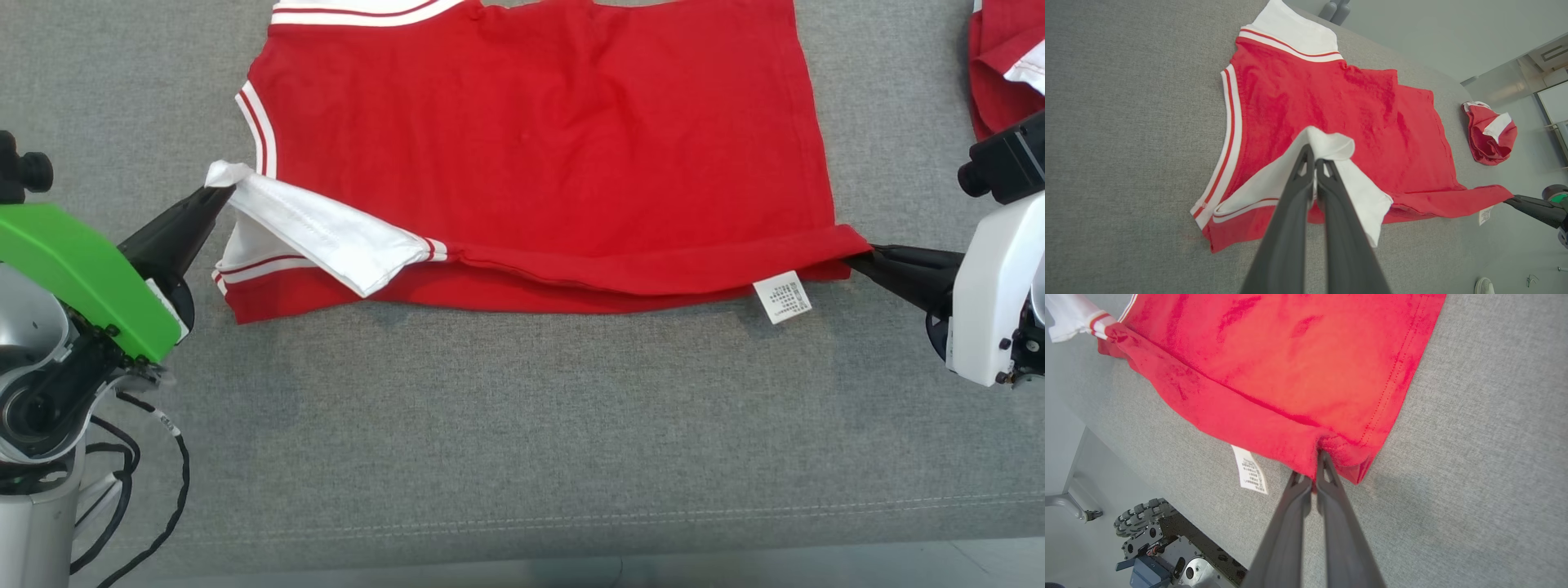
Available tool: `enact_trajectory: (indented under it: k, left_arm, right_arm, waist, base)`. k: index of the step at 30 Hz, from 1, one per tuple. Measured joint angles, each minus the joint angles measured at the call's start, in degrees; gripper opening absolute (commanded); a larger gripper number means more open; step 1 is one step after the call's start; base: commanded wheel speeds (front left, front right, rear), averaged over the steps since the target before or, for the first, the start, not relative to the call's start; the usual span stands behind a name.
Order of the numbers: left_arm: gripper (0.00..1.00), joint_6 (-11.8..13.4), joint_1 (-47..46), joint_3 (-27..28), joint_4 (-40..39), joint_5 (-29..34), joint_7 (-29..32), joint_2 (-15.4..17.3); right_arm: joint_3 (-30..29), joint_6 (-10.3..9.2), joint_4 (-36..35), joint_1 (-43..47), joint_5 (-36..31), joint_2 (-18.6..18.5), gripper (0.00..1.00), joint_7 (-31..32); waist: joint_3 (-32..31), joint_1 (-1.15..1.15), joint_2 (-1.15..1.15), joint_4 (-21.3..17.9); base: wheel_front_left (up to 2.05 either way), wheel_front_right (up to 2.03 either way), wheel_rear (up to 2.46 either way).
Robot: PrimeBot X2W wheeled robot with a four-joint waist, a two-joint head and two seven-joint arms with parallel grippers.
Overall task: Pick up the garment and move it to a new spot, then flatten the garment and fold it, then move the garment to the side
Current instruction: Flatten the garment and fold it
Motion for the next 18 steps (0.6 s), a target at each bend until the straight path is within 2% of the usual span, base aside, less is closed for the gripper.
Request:
enact_trajectory:
  k: [18]
  left_arm:
    - [0.0,0.0,-6.0,0.0,6.8,3.5,2.7,-2.0]
  right_arm:
    - [1.4,0.53,5.5,-5.1,-2.2,2.4,0.0,0.2]
  waist:
    - [1.7,0.0,0.0,-0.1]
  base:
    - [0.0,0.0,0.0]
